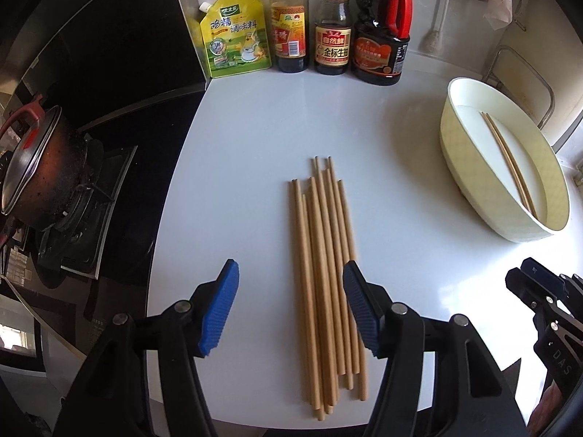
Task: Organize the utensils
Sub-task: 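Move both open grippers back to the chopstick bundle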
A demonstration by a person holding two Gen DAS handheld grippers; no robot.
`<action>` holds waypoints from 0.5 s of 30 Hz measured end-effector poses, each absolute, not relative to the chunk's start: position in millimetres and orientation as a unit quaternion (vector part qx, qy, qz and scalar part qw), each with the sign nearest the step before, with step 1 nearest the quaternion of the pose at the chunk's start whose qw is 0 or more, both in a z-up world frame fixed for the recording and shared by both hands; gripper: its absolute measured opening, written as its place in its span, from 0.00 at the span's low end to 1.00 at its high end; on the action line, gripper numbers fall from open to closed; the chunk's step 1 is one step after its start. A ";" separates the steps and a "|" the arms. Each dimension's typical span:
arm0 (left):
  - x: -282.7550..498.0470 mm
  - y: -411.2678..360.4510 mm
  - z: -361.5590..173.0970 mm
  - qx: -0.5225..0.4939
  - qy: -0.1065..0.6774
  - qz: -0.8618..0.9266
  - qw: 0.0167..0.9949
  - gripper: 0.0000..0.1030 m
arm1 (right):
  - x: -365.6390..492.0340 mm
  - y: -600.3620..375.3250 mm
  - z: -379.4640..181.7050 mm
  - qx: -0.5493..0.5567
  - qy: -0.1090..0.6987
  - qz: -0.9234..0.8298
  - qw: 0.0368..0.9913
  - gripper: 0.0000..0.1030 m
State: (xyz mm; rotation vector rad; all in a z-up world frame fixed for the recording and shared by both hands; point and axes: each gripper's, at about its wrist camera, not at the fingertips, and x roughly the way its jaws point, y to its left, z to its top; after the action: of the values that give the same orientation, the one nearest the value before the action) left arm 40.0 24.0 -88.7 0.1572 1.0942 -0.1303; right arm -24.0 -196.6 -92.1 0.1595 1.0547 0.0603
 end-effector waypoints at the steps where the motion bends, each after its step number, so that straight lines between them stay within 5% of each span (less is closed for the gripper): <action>1: 40.4 28.6 -91.0 0.075 0.520 -0.061 0.848 0.57 | -23.2 -191.8 -94.7 0.076 0.505 0.030 0.859 0.29; 15: 46.4 73.8 -135.6 0.071 0.538 -0.076 0.837 0.59 | -6.4 -125.9 -141.8 0.073 0.530 0.046 0.844 0.37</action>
State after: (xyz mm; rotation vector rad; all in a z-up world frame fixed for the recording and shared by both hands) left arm 46.4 73.8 -135.6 0.1493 1.1387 -0.1613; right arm -6.4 -125.9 -141.8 0.1539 1.1187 0.0966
